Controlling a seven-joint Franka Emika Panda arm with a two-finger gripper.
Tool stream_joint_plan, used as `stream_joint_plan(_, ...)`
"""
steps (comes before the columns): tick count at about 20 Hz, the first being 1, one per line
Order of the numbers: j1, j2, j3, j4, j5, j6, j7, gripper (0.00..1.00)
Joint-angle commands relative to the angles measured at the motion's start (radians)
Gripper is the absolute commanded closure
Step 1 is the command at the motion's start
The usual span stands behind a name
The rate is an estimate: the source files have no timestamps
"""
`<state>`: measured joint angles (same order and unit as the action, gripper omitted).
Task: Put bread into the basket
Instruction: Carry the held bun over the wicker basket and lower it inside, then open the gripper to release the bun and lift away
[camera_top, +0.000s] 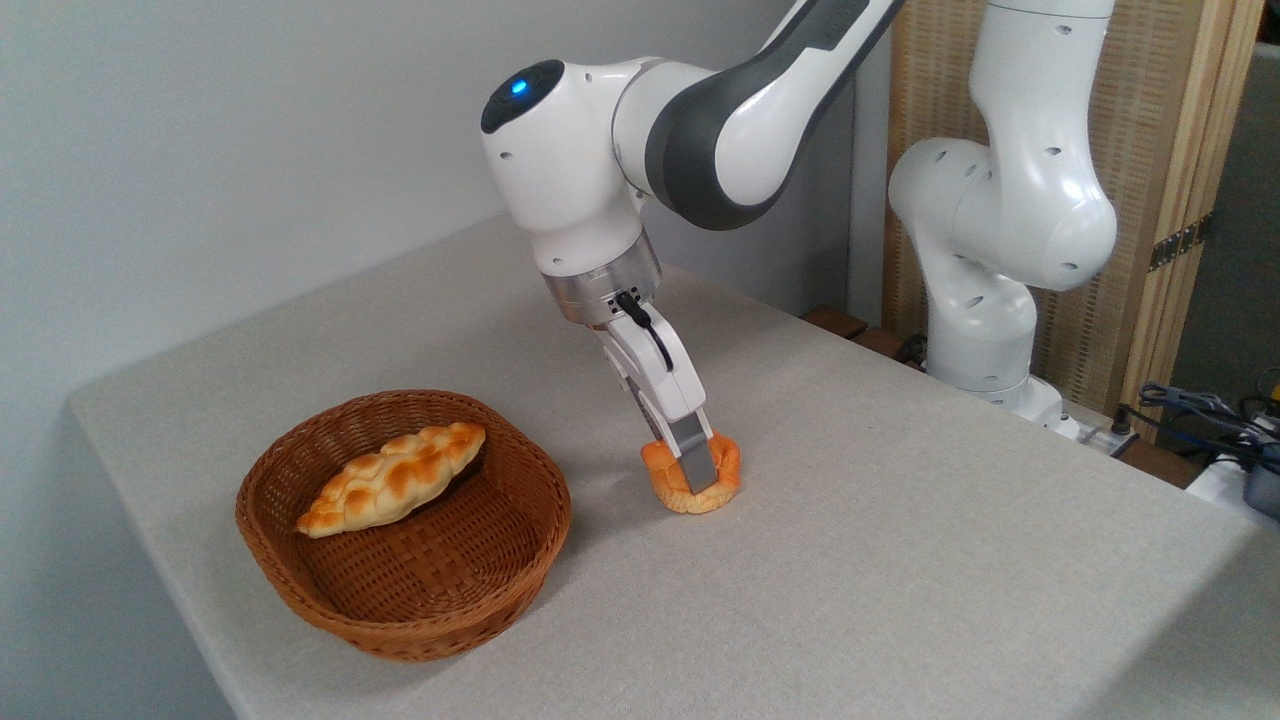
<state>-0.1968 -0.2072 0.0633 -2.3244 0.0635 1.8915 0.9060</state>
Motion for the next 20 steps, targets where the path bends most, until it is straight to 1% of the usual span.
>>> stream_joint_plan(1, -0.015, -0.003, 0.02, -0.017, 0.01, 0.011, 0.019, 0.68)
stream_joint_plan(2, -0.013, -0.004, 0.02, -0.003, 0.01, 0.0, 0.022, 0.67)
stream_joint_plan(4, -0.006, -0.003, 0.02, 0.08, 0.0, -0.034, 0.021, 0.66)
stream_joint_plan(5, -0.004, 0.002, 0.02, 0.139, -0.005, -0.049, 0.019, 0.62)
stream_joint_plan(7, -0.003, 0.023, 0.02, 0.251, -0.008, -0.051, 0.017, 0.59)
stream_joint_plan(9, -0.003, 0.069, 0.021, 0.348, -0.013, -0.032, 0.019, 0.55)
stream_joint_plan(10, -0.003, 0.104, 0.021, 0.377, -0.027, 0.003, 0.019, 0.55)
stream_joint_plan(12, -0.01, 0.138, 0.02, 0.381, -0.063, 0.186, 0.019, 0.54)
stream_joint_plan(13, -0.015, 0.159, 0.017, 0.378, -0.063, 0.242, 0.019, 0.54)
stream_joint_plan(14, -0.019, 0.175, 0.013, 0.378, -0.062, 0.265, 0.021, 0.51)
stream_joint_plan(15, -0.026, 0.186, 0.013, 0.378, -0.057, 0.282, 0.021, 0.42)
stream_joint_plan(16, -0.03, 0.196, 0.013, 0.378, -0.054, 0.293, 0.022, 0.14)
stream_joint_plan(17, -0.03, 0.2, 0.013, 0.376, -0.054, 0.294, 0.021, 0.0)
stream_joint_plan(20, -0.045, 0.216, 0.012, 0.359, -0.051, 0.296, 0.022, 0.0)
